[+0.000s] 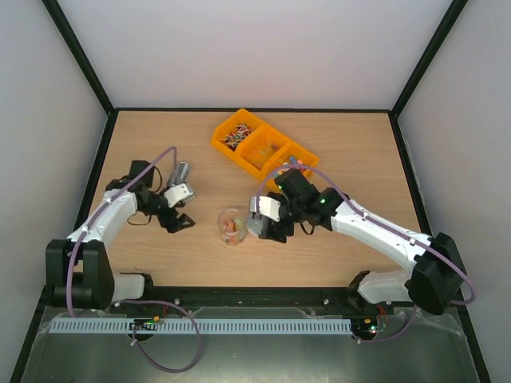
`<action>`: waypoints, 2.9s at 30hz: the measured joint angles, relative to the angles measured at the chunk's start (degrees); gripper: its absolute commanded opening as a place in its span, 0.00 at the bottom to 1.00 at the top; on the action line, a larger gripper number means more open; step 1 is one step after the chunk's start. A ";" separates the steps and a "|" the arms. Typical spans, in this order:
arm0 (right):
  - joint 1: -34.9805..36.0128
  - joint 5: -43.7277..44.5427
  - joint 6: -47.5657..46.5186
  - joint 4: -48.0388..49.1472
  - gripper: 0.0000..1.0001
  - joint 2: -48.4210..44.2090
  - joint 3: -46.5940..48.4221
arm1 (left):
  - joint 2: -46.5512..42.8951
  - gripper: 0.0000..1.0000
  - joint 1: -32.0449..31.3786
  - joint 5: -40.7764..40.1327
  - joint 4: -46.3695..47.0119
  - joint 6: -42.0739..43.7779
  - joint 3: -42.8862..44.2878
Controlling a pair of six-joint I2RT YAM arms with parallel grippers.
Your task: Pack the candies
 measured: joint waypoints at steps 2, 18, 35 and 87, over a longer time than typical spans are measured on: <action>0.00 -0.20 0.35 -1.11 0.88 -0.26 1.84 | 1.33 0.83 -2.58 0.02 -0.74 1.27 -0.15; 4.26 -0.61 5.07 -5.73 0.89 16.74 20.26 | 7.21 0.80 -2.95 0.85 6.47 -8.81 -0.52; 6.80 2.23 6.73 -2.99 0.92 24.13 21.66 | 6.43 0.80 0.33 2.89 9.31 -15.06 -0.52; 5.51 1.03 8.41 -0.44 0.93 27.08 18.99 | 2.29 0.80 1.11 5.88 7.30 -14.53 1.64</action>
